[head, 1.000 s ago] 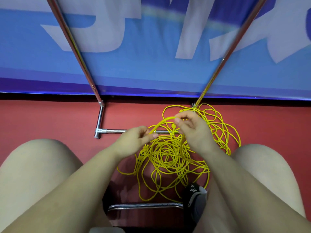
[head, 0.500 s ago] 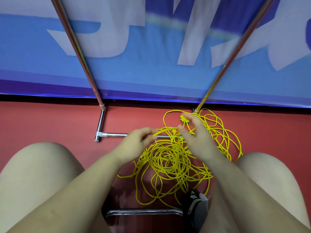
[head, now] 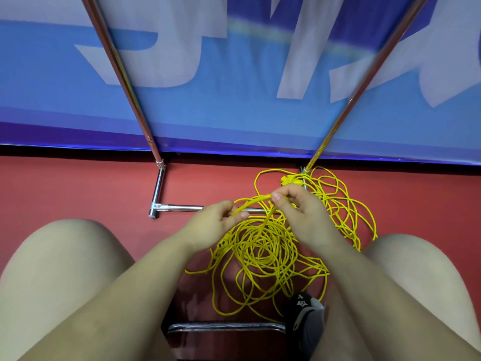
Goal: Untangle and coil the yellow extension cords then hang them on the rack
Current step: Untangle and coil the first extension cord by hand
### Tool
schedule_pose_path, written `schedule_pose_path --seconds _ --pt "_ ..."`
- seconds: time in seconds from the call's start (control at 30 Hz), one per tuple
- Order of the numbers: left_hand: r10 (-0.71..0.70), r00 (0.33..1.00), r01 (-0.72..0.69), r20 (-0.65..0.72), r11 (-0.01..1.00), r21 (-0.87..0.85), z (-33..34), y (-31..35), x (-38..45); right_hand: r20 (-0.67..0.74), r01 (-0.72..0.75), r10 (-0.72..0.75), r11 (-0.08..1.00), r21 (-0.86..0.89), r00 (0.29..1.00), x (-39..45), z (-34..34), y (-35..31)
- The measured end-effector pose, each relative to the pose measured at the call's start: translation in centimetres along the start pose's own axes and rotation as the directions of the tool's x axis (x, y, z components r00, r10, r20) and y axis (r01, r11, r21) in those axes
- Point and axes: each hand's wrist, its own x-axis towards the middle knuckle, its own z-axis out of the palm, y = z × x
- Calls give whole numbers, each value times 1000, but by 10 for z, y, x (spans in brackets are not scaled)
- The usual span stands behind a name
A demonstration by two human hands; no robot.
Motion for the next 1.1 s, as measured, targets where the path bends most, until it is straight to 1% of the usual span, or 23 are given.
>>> schedule_pose_path --seconds 0.07,0.13,0.23,0.3,0.33,0.4,0.47,0.53,0.6,0.67,0.77,0.83,0.87,0.93,1.0,1.1 --pt "-13 999 15 -33 999 47 1 -3 2 -55 13 -10 999 48 998 1 -2 -1" --pt "-39 999 42 -38 996 80 2 -6 5 -79 17 -9 995 98 997 -1 -3 -3" --pt "-140 990 133 23 970 203 3 -17 6 -143 -20 52 976 216 988 0 -9 -8" --pt "-180 982 159 64 956 247 3 -21 6 -185 -28 86 955 297 979 2 -15 -11" --pt "-190 980 170 64 958 233 3 -22 5 -198 -23 85 955 296 976 3 -17 -12" --pt "-190 982 184 20 968 168 2 -22 6 -227 -15 71 971 240 971 5 -18 -9" --pt "-153 987 157 -53 984 79 0 -20 7 -278 -3 42 990 139 960 7 -20 -2" --pt "-110 986 109 -126 994 -14 -2 -14 8 -291 -33 36 999 13 956 10 -23 5" --pt "-85 980 62 -181 990 -128 -1 -8 8 -242 -47 15 991 -125 970 10 -24 9" --pt "-57 982 14 -181 973 -229 -1 -1 7 -161 8 -40 981 -193 986 8 -17 9" --pt "-5 995 -31 -101 936 -350 0 10 4 12 81 -80 972 -221 997 4 -4 11" --pt "49 998 -60 -39 913 -404 0 19 0 121 90 -63 968 -232 991 1 1 11" --pt "73 997 -74 -19 905 -419 -2 23 -1 149 98 -64 969 -229 987 0 3 9" --pt "96 995 -85 4 898 -432 -5 30 -4 146 86 -56 973 -212 988 -1 4 8" --pt "95 995 -69 39 899 -432 -8 32 -6 150 29 -2 983 -183 989 -1 5 7" --pt "105 989 -52 100 901 -432 -8 30 -9 193 -27 57 987 -157 980 0 9 7"
